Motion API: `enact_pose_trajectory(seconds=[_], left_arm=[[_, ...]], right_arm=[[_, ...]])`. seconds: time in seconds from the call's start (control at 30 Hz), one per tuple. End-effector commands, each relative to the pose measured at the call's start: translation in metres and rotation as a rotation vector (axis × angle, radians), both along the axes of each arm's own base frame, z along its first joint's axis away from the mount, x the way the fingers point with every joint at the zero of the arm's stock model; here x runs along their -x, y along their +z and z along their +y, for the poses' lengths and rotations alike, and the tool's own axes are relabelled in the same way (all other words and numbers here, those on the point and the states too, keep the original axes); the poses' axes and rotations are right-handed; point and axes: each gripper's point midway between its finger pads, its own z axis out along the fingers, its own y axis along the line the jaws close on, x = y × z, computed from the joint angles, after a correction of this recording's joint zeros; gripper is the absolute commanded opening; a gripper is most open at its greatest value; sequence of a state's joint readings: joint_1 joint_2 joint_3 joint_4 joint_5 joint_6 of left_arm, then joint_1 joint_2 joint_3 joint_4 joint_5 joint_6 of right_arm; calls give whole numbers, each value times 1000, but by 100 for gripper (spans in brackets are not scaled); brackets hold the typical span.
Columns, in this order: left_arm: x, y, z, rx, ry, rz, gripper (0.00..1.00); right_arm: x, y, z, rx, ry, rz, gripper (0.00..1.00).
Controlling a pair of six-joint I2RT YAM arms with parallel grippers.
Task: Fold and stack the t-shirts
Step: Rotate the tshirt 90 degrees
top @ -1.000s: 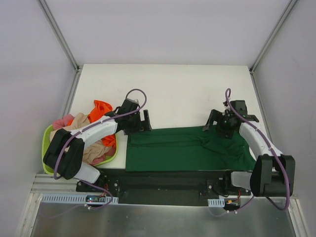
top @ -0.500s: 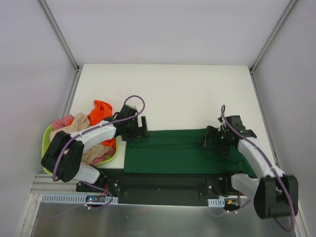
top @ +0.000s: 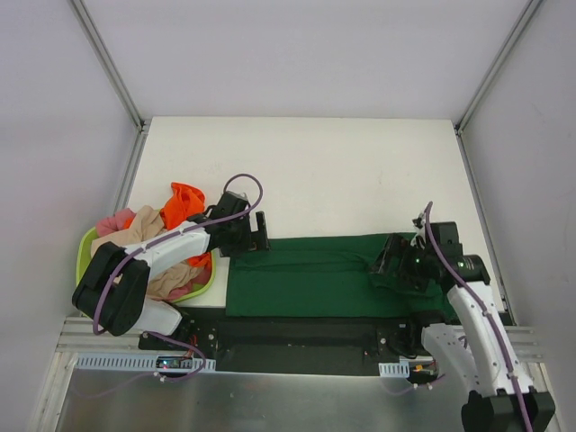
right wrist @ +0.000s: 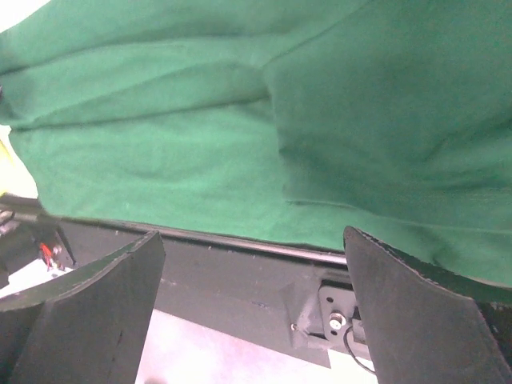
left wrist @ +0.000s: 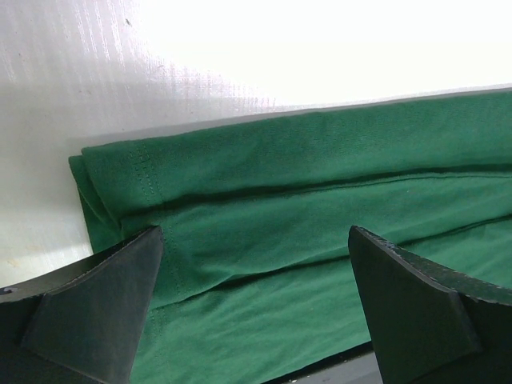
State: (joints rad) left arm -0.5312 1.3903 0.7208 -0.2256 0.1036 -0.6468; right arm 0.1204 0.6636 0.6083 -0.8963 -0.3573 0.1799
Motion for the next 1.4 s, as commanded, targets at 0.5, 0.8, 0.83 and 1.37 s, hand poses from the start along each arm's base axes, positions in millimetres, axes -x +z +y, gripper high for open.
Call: enact_pose_trajectory(seconds=[0.5,0.8,0.83,1.37], left_arm=[[20,-17,2,-8,24,87,99],[63,-17,-23,58,-51,166,99],[71,-18,-28,54,-60,175,99],[138,14,-134,25,-366,57,99]], right_arm=[[-158,-75,-44,203,-239,235,96],[-302,-62,12,127,21,178,96],[-312,-64,23,118,69,191,96],[-437,17,197,-166,324,-307,96]])
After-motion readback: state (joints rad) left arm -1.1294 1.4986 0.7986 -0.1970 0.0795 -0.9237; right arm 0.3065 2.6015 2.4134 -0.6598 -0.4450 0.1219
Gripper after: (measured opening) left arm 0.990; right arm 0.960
